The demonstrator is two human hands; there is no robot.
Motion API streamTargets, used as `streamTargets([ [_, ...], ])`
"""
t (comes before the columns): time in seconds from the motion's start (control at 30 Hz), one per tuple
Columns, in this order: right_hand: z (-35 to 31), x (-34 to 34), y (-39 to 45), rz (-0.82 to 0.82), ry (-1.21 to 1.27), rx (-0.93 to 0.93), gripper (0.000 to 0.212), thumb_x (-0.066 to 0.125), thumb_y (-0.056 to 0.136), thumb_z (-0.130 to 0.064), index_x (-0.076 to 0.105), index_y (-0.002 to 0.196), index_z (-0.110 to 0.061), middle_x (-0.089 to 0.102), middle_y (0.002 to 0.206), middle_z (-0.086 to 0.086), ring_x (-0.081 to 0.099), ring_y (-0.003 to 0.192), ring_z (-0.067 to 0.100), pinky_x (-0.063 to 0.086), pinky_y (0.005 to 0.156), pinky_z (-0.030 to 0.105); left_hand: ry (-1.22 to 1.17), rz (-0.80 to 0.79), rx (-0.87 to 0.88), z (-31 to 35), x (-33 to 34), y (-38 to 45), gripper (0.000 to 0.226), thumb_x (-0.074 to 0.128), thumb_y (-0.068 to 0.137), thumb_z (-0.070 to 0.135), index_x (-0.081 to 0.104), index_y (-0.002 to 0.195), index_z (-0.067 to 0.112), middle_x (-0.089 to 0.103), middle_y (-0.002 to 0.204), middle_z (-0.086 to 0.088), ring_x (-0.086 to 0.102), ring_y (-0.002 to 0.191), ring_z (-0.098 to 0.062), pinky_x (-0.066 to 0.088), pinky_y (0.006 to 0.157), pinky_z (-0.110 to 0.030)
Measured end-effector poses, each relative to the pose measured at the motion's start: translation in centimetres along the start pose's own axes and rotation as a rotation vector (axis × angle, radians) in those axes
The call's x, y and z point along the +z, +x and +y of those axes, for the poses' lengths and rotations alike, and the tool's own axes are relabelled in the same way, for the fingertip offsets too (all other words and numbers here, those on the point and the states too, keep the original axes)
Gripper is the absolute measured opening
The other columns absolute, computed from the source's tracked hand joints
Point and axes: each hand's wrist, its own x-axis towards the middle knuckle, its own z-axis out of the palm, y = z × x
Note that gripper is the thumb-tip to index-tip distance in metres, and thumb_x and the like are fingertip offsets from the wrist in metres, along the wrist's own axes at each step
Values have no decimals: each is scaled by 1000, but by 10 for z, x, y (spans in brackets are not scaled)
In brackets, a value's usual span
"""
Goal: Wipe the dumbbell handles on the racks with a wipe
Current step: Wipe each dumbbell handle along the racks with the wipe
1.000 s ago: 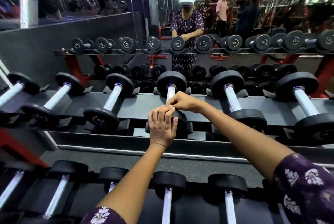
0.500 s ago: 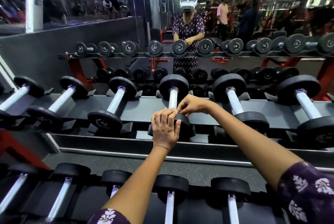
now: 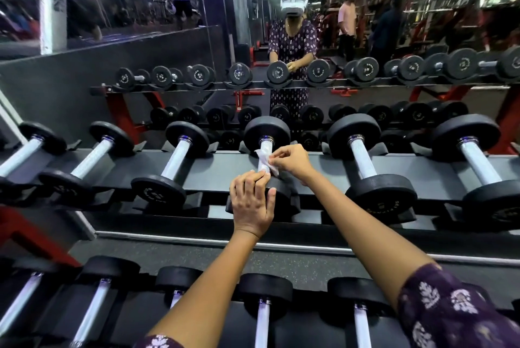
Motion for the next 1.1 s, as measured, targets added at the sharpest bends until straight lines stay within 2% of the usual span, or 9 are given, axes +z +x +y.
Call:
streamTargets([
  [0.17,11,2,-9,-170,21,69,31,66,67,8,55,49,-15,53,52,5,45,51,10,40,51,19,-11,-8,-5,-2,1,-2,37,22,104,40,46,114,14,44,114,-5,45,102,-26,36,89,-45],
  [0.37,5,20,12,85,145,164,22,63,68,-4,52,57,-20,53,58,-3,50,64,16,43,62,31,12,-7,20,-2,1,-2,36,23,104,39,47,113,14,44,114,-4,45,101,-26,35,90,-42],
  [0.5,-5,13,12,-69,569,373,24,43,81,-2,37,63,-15,35,53,1,34,39,12,36,53,29,17,-7,26,-3,3,-3,36,24,104,39,47,113,13,45,115,-5,46,101,-26,36,89,-42],
  [0.57,-9,6,21,-66,781,443,20,37,85,-6,38,67,-14,33,59,4,30,45,16,30,53,26,21,-9,26,-3,3,-2,35,24,104,39,47,113,13,46,115,-5,46,101,-26,37,89,-42],
  [0.7,-14,9,25,-127,873,523,13,38,88,-16,38,75,-14,29,48,0,30,41,11,25,53,22,24,-8,33,-3,2,-4,34,24,104,38,47,113,14,46,115,-4,47,102,-26,37,90,-41],
  [0.77,-8,-1,24,-205,919,551,22,39,89,-20,49,87,-1,50,66,11,52,65,23,41,67,28,26,-2,36,-3,2,-4,35,24,104,38,47,113,14,46,115,-4,46,102,-26,37,90,-42],
  [0.87,-4,-6,32,-202,1057,572,54,40,93,-32,45,119,15,54,114,27,54,107,37,42,89,41,34,5,35,-2,3,-2,35,24,104,38,47,113,14,45,115,-4,46,102,-25,37,91,-41],
  [1.0,-10,9,35,-245,1124,622,76,46,89,-52,41,129,13,49,131,24,58,90,32,47,82,41,30,-8,42,-3,3,-3,34,24,104,38,46,113,14,46,116,-3,47,103,-25,37,92,-41],
  [1.1,-2,1,32,-294,1120,621,81,47,85,-56,40,127,13,50,128,25,59,95,34,50,77,41,26,-1,49,-3,4,-3,35,23,104,38,47,113,14,46,116,-3,47,103,-25,37,91,-42],
])
